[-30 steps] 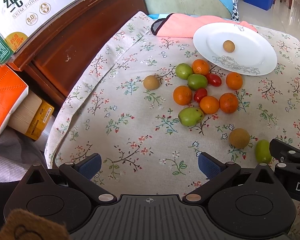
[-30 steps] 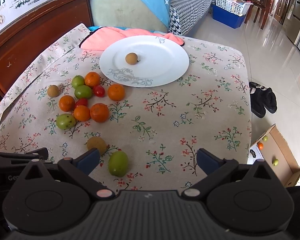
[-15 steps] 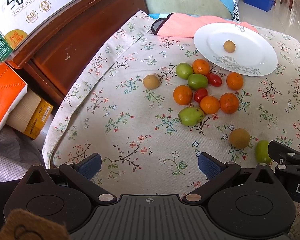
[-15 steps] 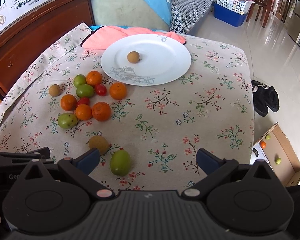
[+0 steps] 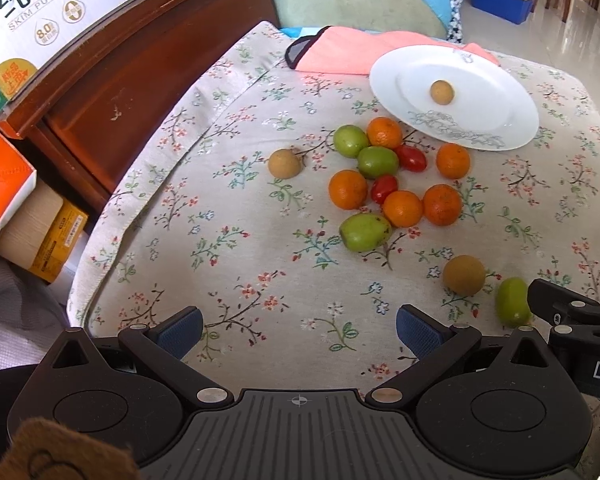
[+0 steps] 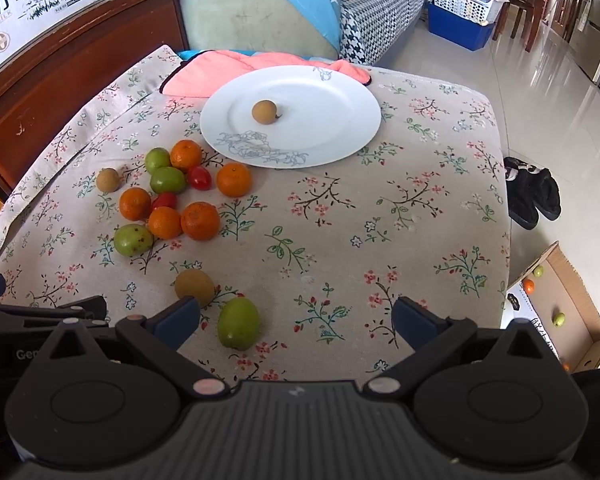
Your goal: Organize fruits
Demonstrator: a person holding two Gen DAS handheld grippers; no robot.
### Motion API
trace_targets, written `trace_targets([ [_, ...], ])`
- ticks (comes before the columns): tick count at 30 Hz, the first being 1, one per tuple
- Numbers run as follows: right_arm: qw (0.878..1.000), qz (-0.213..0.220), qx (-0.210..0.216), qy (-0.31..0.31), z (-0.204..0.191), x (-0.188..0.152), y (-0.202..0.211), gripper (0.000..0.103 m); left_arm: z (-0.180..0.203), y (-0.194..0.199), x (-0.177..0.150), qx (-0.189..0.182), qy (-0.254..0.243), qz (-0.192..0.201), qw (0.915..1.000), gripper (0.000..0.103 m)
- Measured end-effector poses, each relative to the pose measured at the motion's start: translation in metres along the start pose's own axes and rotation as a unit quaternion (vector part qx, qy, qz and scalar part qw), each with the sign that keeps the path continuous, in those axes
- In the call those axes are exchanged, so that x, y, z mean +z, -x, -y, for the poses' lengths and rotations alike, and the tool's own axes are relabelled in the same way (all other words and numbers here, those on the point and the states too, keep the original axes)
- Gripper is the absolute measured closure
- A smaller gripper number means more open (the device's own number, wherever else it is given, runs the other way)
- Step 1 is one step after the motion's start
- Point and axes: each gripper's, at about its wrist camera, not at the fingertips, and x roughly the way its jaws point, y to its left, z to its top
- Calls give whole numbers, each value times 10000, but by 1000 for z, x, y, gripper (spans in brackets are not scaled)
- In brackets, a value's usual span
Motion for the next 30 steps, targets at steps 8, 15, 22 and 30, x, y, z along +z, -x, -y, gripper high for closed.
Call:
trace_targets([
  [8, 9986, 319, 394, -178, 24, -2, 22, 1, -14, 6, 5, -281, -68, 279, 9992, 0],
  [15, 9991, 195, 345, -159, 39, -22, 24, 6, -35, -4, 10, -459, -194, 387, 9980, 0],
  [22, 9978, 65, 653, -37, 32, -33, 12, 22, -40, -21, 7, -701, -131, 346, 9969, 2],
  [30, 9954, 215, 908, 213, 14, -38, 5, 41, -33, -28, 5, -1125, -142, 514, 9922, 5],
])
